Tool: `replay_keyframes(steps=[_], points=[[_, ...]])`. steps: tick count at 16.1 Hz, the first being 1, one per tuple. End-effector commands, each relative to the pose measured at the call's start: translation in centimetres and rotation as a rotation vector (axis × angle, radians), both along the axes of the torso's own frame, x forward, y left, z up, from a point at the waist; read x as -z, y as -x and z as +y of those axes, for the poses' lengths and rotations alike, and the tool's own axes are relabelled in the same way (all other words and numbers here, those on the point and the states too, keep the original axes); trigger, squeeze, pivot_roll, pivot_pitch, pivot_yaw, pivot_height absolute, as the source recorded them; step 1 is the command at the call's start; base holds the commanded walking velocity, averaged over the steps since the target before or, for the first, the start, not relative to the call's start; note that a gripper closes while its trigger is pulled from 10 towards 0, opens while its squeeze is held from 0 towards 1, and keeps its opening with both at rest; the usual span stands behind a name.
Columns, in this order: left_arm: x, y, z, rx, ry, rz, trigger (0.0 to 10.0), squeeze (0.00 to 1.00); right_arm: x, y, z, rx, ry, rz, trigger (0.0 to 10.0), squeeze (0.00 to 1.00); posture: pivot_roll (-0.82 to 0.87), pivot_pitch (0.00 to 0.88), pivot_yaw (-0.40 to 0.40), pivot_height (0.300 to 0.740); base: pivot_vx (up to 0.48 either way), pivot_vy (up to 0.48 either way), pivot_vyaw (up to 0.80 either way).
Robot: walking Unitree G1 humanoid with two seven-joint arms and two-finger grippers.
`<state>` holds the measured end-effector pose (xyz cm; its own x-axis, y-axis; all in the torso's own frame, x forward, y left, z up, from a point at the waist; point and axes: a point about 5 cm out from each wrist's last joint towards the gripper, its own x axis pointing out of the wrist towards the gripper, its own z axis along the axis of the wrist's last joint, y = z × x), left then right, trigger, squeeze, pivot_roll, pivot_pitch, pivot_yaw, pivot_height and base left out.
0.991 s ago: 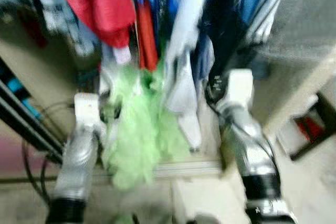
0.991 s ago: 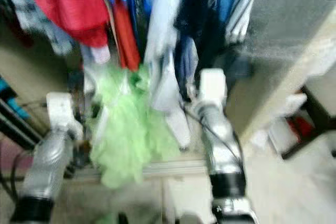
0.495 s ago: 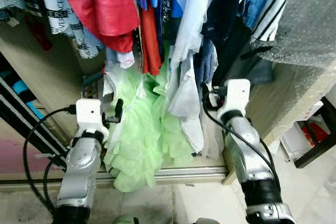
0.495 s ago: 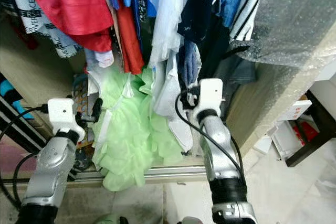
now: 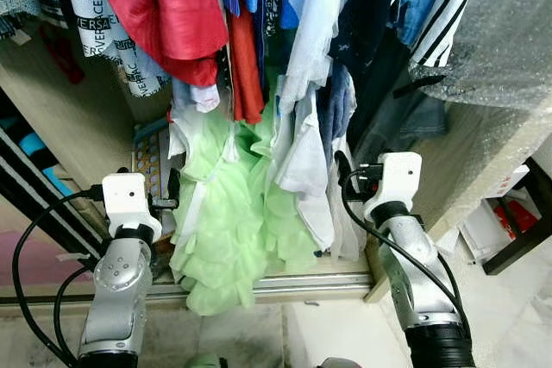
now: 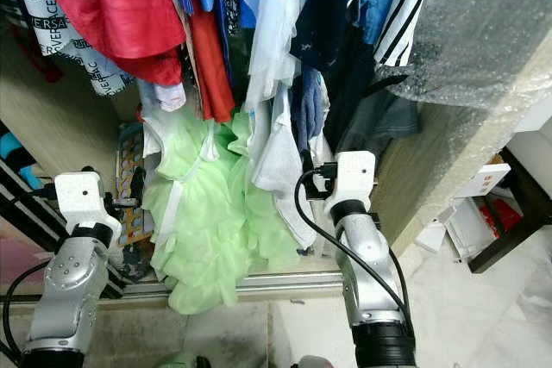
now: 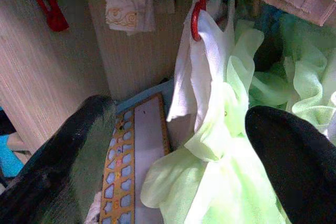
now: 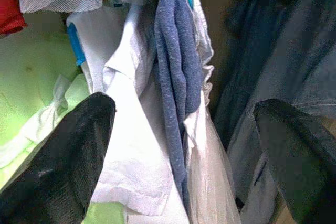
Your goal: Clean up the room
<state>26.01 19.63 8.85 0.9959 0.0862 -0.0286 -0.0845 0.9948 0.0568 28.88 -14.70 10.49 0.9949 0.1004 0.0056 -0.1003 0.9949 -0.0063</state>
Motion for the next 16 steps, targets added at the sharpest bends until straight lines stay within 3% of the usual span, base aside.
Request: replay_keyframes(steps=[1, 11, 14, 16], points=[[-0.2, 0.1, 0.0, -0.001, -0.003, -0.006, 10.0, 0.0, -0.6, -0.1, 0.1, -0.01, 0.022, -0.024, 10.0, 0.0, -0.1, 0.0, 0.029, 0.74, 0.0, 0.0, 0.8], [0.1, 0.3, -0.7, -0.006, 0.07, -0.012, 10.0, 0.0, -1.6, -1.2, 0.2, -0.061, 0.044, -0.053, 10.0, 0.0, -0.08, 0.0, -0.021, 0.74, 0.0, 0.0, 0.8], [0.6, 0.7, -1.1, -0.047, 0.096, -0.018, 10.0, 0.0, -1.6, -2.0, 1.2, -0.121, 0.034, -0.043, 10.0, 0.0, -0.04, 0.0, -0.083, 0.74, 0.0, 0.0, 0.67], [0.4, 0.1, -1.1, -0.068, 0.091, -0.025, 10.0, 0.0, -1.9, -2.6, 1.8, -0.122, 0.025, -0.046, 10.0, 0.0, -0.04, 0.0, -0.078, 0.74, 0.0, 0.0, 0.0]])
